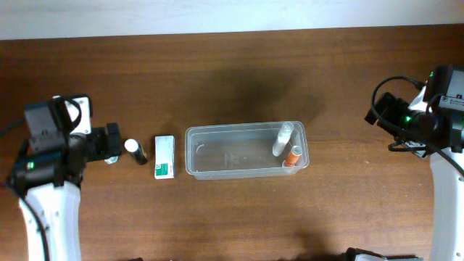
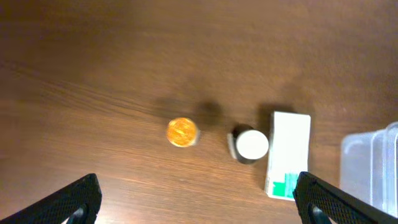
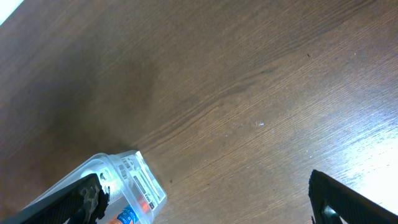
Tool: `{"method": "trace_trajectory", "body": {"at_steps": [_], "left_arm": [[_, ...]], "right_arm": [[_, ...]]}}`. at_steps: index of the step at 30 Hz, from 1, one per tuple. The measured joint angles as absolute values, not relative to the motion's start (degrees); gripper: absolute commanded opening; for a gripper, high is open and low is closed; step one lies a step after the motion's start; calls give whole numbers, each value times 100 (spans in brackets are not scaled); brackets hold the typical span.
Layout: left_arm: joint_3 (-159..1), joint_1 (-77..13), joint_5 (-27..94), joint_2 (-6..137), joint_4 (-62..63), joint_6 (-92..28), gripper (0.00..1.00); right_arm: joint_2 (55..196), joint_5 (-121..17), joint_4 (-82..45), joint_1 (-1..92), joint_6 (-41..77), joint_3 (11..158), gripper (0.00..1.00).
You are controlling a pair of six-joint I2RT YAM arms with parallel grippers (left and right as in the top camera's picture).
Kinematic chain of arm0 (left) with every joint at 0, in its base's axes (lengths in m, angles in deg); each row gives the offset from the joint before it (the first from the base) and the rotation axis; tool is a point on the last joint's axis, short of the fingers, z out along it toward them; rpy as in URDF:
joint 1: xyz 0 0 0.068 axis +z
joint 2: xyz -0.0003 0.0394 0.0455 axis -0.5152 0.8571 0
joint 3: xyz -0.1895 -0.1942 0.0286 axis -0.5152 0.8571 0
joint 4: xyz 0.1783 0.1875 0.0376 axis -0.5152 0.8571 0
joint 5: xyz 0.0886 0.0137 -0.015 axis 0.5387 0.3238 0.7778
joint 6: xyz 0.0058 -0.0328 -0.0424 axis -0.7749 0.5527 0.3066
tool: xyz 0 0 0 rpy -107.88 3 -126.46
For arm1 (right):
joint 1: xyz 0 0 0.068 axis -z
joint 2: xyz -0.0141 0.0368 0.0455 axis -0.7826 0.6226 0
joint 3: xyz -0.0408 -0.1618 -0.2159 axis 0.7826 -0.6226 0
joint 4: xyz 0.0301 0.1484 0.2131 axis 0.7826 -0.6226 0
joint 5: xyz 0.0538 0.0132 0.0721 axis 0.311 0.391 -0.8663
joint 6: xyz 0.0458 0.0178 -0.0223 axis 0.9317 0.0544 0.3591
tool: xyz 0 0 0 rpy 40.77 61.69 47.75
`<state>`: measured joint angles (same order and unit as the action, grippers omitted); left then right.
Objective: Pack container
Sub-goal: 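Reach the left gripper to the gold-lidded jar and grasp it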
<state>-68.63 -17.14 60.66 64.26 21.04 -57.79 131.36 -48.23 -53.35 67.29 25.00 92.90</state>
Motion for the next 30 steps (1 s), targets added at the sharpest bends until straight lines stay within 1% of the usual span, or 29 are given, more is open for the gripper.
{"method": "trace_trajectory", "body": {"at_steps": [3,8,15,19,21,22,26,30], "left_arm": [[-6863,-1710,5895,6778,2122,-5650,100],[-6880,-1450,5913,7563,2281,-4983,99],[-6883,-932,5869,8590,1803,-4517,99],[-6887,-905,5849,9077,1569,-4423,91],[-6887,-907,5834,9383,1481,-4410,89],[-6887,-907,5832,9517,1440,-4406,83],[-6887,-905,5817,9945,1282,-4382,79],[-6887,-907,5814,10041,1156,-4373,70]], "right_arm": [[13136,-4823,-5335,6729,2500,9290,98],[13136,-4825,-5335,6729,2495,9290,98],[13136,-4825,-5335,6729,2502,9290,98],[13136,-4823,-5335,6729,2500,9290,98],[13136,-4823,-5335,6729,2497,9290,98],[13136,-4823,-5335,6729,2500,9290,99],[13136,-4825,-5335,6729,2500,9290,98],[13136,-4823,-5335,6729,2502,9290,98]]}}
